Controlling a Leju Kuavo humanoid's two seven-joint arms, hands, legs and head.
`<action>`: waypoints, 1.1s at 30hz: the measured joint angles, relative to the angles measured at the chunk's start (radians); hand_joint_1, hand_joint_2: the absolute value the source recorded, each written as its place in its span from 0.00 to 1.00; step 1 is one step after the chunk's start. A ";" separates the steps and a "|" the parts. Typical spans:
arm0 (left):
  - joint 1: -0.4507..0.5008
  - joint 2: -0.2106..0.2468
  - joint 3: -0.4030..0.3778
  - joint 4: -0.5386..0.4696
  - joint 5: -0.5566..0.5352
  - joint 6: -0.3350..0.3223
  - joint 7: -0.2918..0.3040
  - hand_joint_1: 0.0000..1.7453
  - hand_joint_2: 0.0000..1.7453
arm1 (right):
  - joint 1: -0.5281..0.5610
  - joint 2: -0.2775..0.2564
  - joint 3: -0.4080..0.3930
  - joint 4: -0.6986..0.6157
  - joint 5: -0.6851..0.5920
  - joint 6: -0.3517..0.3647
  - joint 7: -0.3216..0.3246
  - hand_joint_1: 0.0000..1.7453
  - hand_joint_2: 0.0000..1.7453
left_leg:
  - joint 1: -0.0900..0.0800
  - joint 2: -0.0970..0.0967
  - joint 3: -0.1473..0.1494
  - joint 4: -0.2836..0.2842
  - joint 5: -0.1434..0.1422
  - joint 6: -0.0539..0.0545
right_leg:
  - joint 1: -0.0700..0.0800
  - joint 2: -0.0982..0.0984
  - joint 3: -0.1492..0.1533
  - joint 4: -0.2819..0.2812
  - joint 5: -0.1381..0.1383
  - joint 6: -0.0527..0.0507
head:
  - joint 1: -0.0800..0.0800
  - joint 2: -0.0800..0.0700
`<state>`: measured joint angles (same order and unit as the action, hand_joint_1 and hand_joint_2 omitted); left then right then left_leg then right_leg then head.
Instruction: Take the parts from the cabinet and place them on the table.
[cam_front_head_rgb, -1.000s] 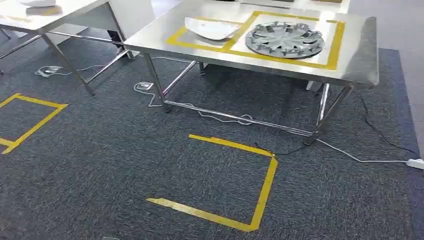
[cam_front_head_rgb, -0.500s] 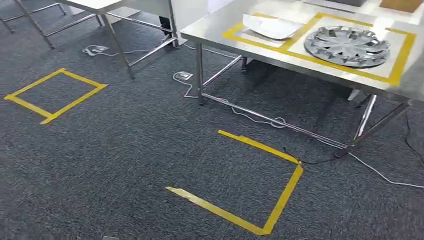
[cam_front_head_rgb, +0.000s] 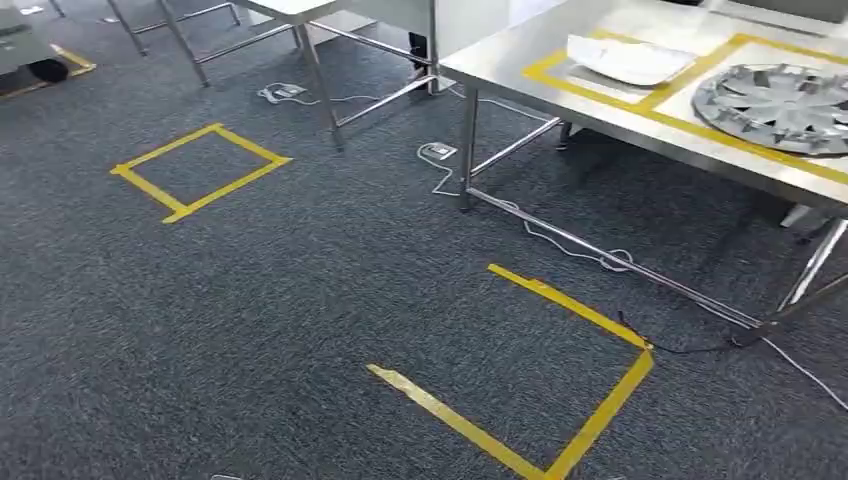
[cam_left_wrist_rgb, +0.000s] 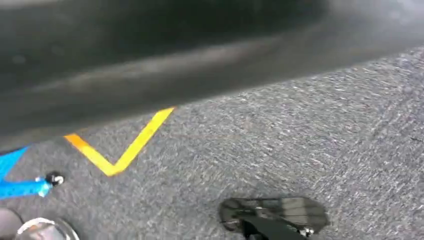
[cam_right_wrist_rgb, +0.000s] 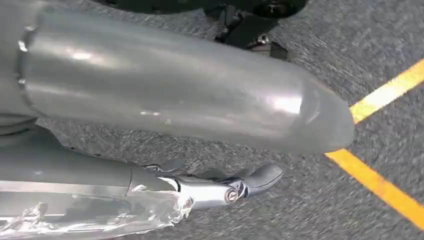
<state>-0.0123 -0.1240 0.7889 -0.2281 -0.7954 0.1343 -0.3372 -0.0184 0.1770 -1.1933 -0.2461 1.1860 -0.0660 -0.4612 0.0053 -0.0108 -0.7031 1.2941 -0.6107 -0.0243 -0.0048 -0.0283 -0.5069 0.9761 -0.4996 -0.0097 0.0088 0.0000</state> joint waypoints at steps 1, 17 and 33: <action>0.002 0.000 0.000 0.000 0.000 0.000 0.000 0.00 0.00 | -0.001 0.000 0.000 0.000 0.000 0.000 0.000 0.00 0.00 | 0.002 0.001 -0.004 0.015 0.005 -0.002 | 0.000 -0.015 -0.001 0.001 0.000 0.000 | 0.000 0.000; 0.004 -0.001 0.002 0.000 -0.006 -0.008 0.000 0.00 0.00 | -0.005 0.002 0.000 0.000 0.002 0.001 -0.001 0.00 0.00 | -0.006 -0.033 0.147 -0.297 0.143 0.058 | 0.001 0.026 -0.153 0.325 -0.137 0.047 | 0.004 0.000; 0.011 -0.003 0.006 0.002 -0.019 -0.008 -0.001 0.00 0.00 | 0.004 0.000 0.000 -0.001 0.012 0.004 -0.002 0.00 0.00 | 0.034 0.006 0.014 -0.089 0.101 -0.030 | -0.020 -0.036 0.109 -0.089 -0.032 0.024 | -0.018 0.000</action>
<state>-0.0016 -0.1270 0.7946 -0.2266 -0.8141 0.1259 -0.3384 -0.0149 0.1766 -1.1933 -0.2468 1.1978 -0.0618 -0.4635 0.0395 -0.0045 -0.6890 1.2047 -0.5097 -0.0545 -0.0244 -0.0643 -0.3983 0.8869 -0.5319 0.0141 -0.0088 0.0000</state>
